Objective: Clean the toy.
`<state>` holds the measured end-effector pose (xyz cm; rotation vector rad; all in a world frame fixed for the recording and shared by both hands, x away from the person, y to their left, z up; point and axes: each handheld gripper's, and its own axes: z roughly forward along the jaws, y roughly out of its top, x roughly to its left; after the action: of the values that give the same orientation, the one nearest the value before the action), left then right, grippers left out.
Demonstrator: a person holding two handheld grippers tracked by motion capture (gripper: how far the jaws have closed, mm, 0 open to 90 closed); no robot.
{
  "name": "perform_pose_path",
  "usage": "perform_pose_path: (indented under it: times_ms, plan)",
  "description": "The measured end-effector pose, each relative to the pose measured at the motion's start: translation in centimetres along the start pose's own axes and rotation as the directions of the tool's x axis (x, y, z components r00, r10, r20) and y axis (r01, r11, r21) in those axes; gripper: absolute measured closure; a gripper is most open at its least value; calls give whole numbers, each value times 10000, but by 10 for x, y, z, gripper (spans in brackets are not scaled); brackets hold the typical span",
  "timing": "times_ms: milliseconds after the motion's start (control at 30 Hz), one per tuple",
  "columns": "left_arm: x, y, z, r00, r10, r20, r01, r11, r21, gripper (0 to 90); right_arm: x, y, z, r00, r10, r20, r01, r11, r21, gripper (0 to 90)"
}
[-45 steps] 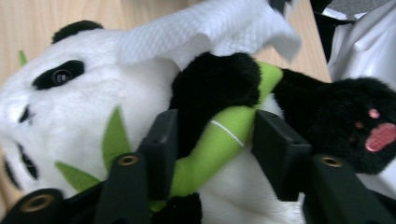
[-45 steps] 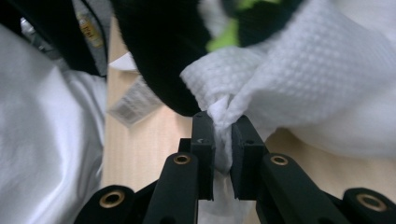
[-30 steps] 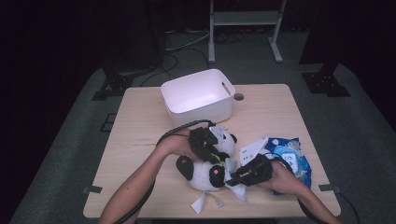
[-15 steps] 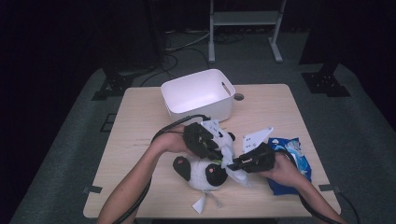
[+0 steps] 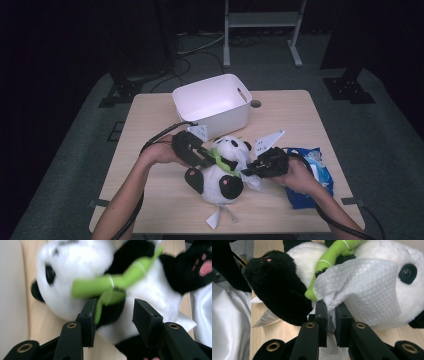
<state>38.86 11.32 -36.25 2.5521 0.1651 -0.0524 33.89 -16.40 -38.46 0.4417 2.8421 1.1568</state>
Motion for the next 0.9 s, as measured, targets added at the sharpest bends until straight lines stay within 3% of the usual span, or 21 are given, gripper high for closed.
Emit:
perform_pose_path:
  times_ms: [67, 200, 600, 800, 900]
  plan:
    - [0, -6, 5, 9999, -93, 91, 92, 9998, 155, 534, -1, 0, 0, 10000, 3, 3, -3, 10000, -1, 817]
    - [-3, -10, 8, 9991, -323, 290, 325, 9994, -65, 531, -2, 2, 3, 10000, -50, 70, 49, 9999, 158, 817]
    - [-26, 2, 11, 9989, 8, 472, -34, 9985, 554, 515, -16, 2, 6, 9992, 54, 394, -68, 9993, 376, 816]
    - [-41, 11, 13, 9976, 407, 553, -445, 9966, 689, 517, -23, 0, 6, 9979, 252, 592, -277, 9987, 428, 816]
    - [-51, 16, 17, 9922, 829, 927, -892, 9938, 659, 528, -28, 0, 8, 9972, 245, 702, -277, 9986, 458, 817]
